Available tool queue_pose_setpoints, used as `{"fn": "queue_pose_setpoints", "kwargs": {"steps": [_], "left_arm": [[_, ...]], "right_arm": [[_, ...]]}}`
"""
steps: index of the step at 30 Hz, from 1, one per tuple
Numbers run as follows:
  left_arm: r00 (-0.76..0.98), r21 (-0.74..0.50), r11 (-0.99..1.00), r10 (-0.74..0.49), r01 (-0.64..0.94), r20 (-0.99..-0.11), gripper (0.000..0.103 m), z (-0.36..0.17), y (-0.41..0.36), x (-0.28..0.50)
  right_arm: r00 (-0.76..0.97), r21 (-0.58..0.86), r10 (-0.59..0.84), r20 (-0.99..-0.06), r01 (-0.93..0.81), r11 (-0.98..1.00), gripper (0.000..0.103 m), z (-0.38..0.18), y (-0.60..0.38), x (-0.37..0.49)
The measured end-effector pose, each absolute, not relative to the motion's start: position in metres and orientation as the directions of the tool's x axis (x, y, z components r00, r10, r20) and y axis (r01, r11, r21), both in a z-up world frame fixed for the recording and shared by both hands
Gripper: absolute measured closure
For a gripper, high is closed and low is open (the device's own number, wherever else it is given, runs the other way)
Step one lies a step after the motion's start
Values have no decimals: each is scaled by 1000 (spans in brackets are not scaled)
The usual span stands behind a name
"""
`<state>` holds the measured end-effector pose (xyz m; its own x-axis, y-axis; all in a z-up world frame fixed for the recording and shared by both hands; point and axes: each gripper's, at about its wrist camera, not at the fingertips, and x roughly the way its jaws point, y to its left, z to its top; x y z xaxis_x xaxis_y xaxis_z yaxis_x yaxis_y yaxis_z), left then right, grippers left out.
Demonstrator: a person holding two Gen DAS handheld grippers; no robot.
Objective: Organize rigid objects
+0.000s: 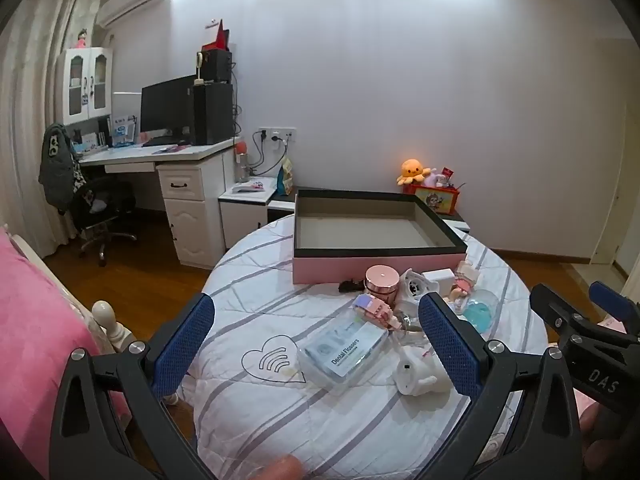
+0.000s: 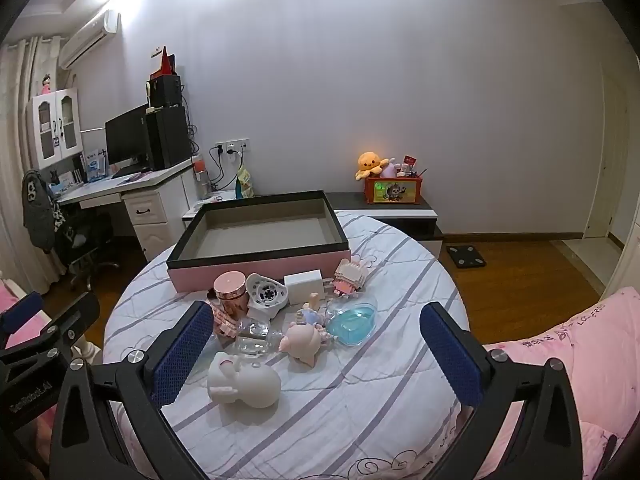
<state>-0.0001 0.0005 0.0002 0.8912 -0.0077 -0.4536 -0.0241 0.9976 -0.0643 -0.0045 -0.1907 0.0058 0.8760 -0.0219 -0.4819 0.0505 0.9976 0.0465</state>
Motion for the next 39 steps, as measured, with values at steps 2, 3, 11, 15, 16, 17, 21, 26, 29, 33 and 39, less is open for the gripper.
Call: {"fn": "queue_pose_setpoints", "kwargs": {"steps": [2, 3, 11, 15, 16, 17, 21, 26, 29, 33, 39], "left_arm": [[891, -51, 998, 5, -31, -454, 0, 0, 0, 0], [891, -51, 998, 4, -31, -455, 0, 0, 0, 0], [891, -57, 998, -1, -28, -453, 0, 3, 3, -6], [892, -52, 998, 4, -31, -451, 0, 3, 5, -8], [894, -50, 998, 5, -30, -448, 0, 3, 6, -9], [894, -46, 998, 12, -37, -449, 0, 4, 3, -6], [901, -54, 998, 6, -33, -434, 0, 8, 5, -9], [906, -51, 998, 7, -31, -422, 0, 14, 3, -12], [909, -52, 998, 4, -28, -417, 0, 17, 2, -13], [908, -51, 999, -6, -17, -418, 0, 18, 0, -13], [909, -48, 999, -9, -12, -417, 0, 17, -2, -14]], "right_arm": [[886, 42, -24, -462, 49, 998, 0, 5, -191, -6], [887, 39, -27, -461, 51, 998, 0, 5, -191, -7], [876, 42, -24, -482, 51, 998, 0, 7, -188, -4], [875, 39, -25, -484, 51, 998, 0, 6, -188, -6], [874, 42, -22, -485, 48, 998, 0, 5, -189, -5], [874, 42, -21, -485, 48, 998, 0, 6, -189, -5], [877, 40, -22, -480, 47, 998, 0, 6, -190, -5], [880, 38, -23, -474, 46, 998, 0, 6, -190, -4], [885, 36, -28, -466, 51, 998, 0, 8, -191, -5], [890, 38, -33, -455, 57, 998, 0, 10, -193, -7], [892, 41, -35, -451, 59, 997, 0, 11, -194, -8]]}}
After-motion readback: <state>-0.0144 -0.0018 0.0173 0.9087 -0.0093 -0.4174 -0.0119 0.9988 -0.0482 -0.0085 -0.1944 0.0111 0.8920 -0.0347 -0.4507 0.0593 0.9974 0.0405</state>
